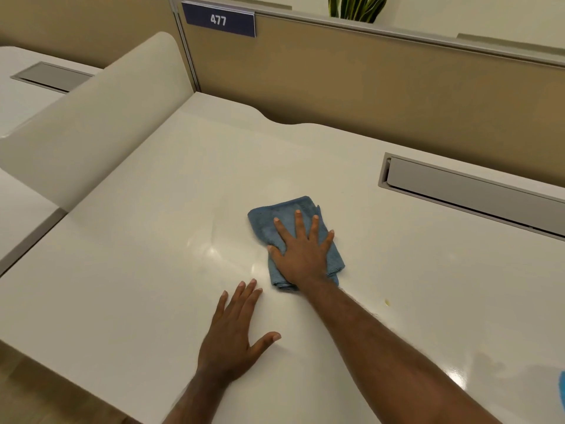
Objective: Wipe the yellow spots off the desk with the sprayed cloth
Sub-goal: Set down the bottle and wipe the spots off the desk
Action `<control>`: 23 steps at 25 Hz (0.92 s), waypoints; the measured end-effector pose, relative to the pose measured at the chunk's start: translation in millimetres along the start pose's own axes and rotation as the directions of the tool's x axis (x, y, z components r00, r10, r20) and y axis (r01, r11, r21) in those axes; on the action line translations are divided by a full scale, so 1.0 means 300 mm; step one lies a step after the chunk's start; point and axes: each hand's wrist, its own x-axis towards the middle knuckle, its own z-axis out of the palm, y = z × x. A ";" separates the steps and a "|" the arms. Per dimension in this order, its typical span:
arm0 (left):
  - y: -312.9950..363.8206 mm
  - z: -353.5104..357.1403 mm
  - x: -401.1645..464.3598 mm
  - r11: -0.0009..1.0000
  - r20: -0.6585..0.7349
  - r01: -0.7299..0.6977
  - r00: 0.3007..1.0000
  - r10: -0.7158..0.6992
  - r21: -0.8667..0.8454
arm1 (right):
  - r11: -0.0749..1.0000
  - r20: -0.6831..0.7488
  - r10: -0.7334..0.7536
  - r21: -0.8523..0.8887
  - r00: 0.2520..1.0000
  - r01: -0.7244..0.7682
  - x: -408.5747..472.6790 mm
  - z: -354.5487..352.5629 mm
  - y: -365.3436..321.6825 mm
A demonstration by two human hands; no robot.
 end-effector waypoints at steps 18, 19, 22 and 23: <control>0.003 0.005 0.002 1.000 -0.023 -0.021 1.000 0.021 -0.016 | 0.920 -0.149 0.391 0.053 0.908 -0.387 -0.517 0.001 0.573; 0.005 0.005 0.002 1.000 -0.020 -0.020 1.000 0.020 -0.010 | 0.920 -0.161 0.391 0.066 0.906 -0.385 -0.531 0.016 0.548; 0.006 0.000 0.001 1.000 -0.012 -0.022 1.000 0.022 -0.010 | 0.912 -0.185 0.410 0.112 0.893 -0.395 -0.519 0.042 0.445; 0.004 -0.002 0.000 1.000 -0.008 -0.021 1.000 0.021 -0.013 | 0.914 -0.186 0.404 0.116 0.896 -0.388 -0.510 0.051 0.400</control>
